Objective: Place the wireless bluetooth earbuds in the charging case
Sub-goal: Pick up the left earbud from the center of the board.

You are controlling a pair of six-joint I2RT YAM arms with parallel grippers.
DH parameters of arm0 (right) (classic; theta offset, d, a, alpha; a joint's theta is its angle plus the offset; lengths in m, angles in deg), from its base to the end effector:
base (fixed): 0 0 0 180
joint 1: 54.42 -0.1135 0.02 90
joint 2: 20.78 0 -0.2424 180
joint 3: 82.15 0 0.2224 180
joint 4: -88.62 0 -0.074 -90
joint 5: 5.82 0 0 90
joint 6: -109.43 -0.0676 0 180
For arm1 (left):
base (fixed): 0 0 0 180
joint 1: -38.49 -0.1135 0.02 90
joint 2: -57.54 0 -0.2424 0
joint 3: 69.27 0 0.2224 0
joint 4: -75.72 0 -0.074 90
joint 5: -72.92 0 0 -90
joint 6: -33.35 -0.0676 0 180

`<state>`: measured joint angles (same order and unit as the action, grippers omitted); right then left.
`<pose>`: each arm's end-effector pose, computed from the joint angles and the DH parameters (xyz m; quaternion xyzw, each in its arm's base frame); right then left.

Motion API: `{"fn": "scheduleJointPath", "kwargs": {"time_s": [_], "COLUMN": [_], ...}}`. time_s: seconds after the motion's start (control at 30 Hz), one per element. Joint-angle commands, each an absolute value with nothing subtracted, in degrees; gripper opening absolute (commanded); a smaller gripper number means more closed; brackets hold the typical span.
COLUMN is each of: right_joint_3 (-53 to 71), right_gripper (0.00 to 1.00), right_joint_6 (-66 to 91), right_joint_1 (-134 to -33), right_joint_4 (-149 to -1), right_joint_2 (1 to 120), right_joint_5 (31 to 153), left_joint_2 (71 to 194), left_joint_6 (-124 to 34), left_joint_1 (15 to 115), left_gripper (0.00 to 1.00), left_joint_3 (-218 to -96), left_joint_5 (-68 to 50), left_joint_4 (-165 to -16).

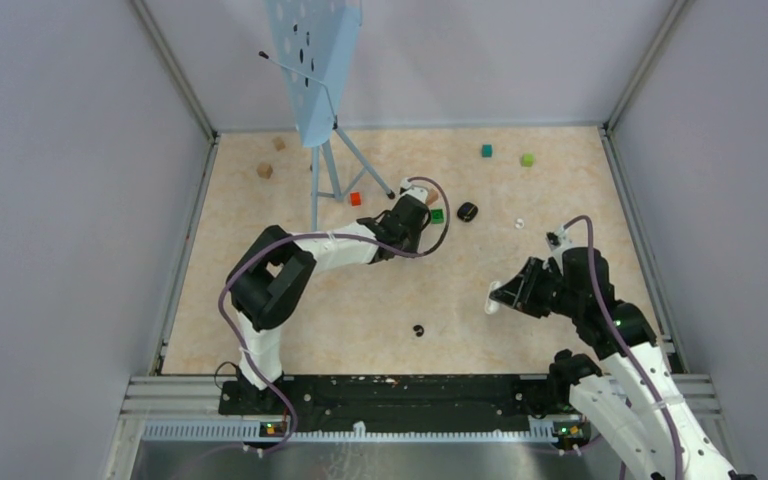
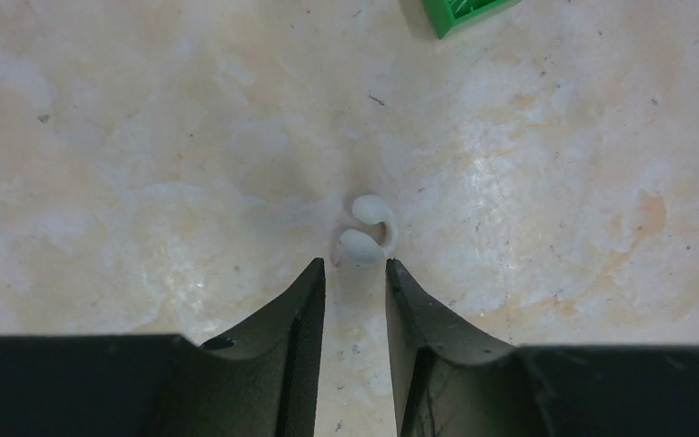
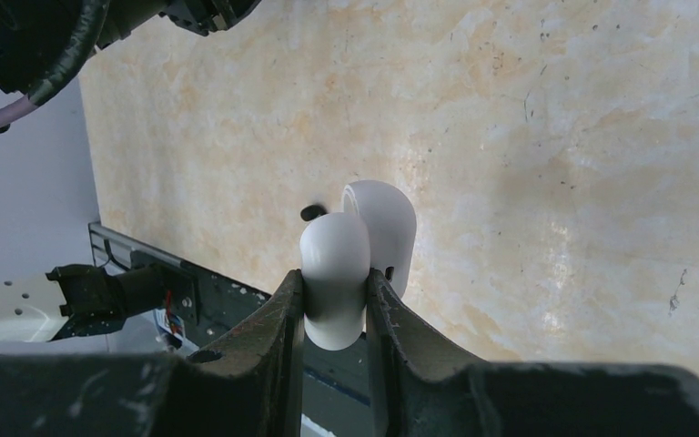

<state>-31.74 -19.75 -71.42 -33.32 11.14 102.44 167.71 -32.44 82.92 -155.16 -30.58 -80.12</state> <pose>0.1198 0.0588 0.2242 0.1055 0.8896 0.3247 0.3035 0.2960 -0.2681 0.1450 0.1219 0.9214 -0.1079 0.3529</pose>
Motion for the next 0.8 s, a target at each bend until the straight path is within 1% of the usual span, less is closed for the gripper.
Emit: {"fn": "scheduleJointPath", "kwargs": {"time_s": [0.0, 0.1, 0.2, 0.57, 0.77], "right_joint_3": [-31.5, -32.2, -32.6, -32.4, -33.1], "right_gripper": [0.00, 0.00, 0.00, 0.00, 0.00], "right_joint_6": [-20.2, -20.5, -20.8, -20.9, -20.9], "right_joint_1": [-70.9, -70.9, -70.9, -70.9, -70.9], "right_joint_4": [-36.5, -37.5, -38.0, -37.4, -37.2], "right_joint_2": [11.3, 11.7, 11.8, 11.6, 11.4], "right_joint_5": [103.6, 105.0, 105.6, 105.2, 105.3], "left_joint_2": [167.1, 168.3, 171.1, 176.4, 178.6], "left_joint_6": [-45.0, -50.3, -53.3, -56.2, -56.2], "left_joint_1": [84.2, 85.8, 88.3, 89.6, 89.5], "left_gripper": [0.36, 0.32, 0.32, 0.33, 0.32], "left_joint_3": [-157.7, -159.2, -162.2, -168.2, -169.8], "left_joint_5": [-33.6, -33.1, -34.9, -40.2, -41.2], "left_joint_4": [-76.6, -75.7, -73.2, -71.3, -70.6]}}
